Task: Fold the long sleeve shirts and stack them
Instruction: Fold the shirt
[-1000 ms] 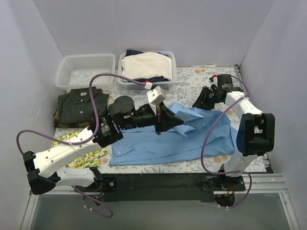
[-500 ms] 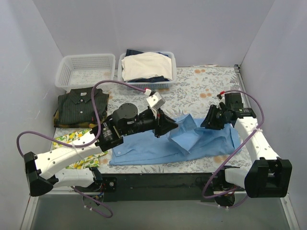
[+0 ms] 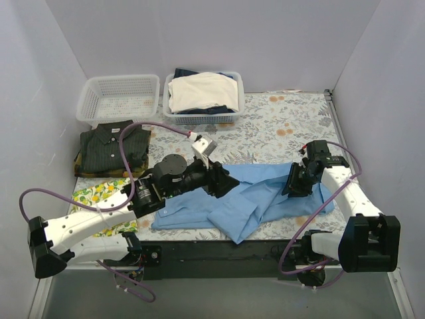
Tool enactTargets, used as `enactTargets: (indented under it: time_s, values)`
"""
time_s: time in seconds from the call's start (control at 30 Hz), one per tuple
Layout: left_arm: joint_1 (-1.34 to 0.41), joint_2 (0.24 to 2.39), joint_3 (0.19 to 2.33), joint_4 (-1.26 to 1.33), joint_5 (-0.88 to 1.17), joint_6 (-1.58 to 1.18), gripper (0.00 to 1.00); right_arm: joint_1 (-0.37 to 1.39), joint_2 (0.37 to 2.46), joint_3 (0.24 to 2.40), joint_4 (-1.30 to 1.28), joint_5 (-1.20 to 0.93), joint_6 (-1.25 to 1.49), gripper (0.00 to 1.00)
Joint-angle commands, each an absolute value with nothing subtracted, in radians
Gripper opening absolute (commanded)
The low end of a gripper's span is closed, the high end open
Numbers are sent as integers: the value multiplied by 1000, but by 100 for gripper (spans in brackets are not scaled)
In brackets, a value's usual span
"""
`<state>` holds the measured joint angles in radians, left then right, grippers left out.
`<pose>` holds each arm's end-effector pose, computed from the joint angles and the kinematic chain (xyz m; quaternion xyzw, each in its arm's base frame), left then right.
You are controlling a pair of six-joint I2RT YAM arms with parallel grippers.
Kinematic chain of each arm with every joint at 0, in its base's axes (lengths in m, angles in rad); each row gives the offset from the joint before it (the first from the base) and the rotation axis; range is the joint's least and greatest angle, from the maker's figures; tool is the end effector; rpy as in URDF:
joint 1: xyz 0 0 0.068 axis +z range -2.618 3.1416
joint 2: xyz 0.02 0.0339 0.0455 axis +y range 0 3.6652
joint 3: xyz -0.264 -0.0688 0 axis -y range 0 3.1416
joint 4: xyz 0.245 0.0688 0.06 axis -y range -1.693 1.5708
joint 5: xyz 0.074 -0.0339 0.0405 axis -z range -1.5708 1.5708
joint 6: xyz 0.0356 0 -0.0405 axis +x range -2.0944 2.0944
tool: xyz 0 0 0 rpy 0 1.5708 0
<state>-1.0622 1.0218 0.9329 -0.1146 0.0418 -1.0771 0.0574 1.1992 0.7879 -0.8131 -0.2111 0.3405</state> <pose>0.1150 -0.2094 0.3546 0.0074 0.7752 -0.5616 0.2892 0.2089 0.0195 0.2142 0.1202 0.9723 0.1356 0.1475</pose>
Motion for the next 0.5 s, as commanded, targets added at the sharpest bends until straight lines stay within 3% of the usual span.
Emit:
enactTargets:
  time_s: [0.0, 0.1, 0.23, 0.47]
  values:
    - [-1065, 1141, 963, -207, 73, -1179, 61, 57, 1203, 831, -824, -207, 345, 37]
    - [-1065, 1265, 1008, -293, 124, -1222, 69, 57, 1195, 851, -827, -198, 351, 36]
    - [-1066, 1493, 1098, -356, 164, -1261, 70, 58, 1186, 858, -827, -195, 356, 36]
    - [-1068, 1638, 1155, -337, 244, -1230, 72, 57, 1175, 861, -827, -192, 367, 36]
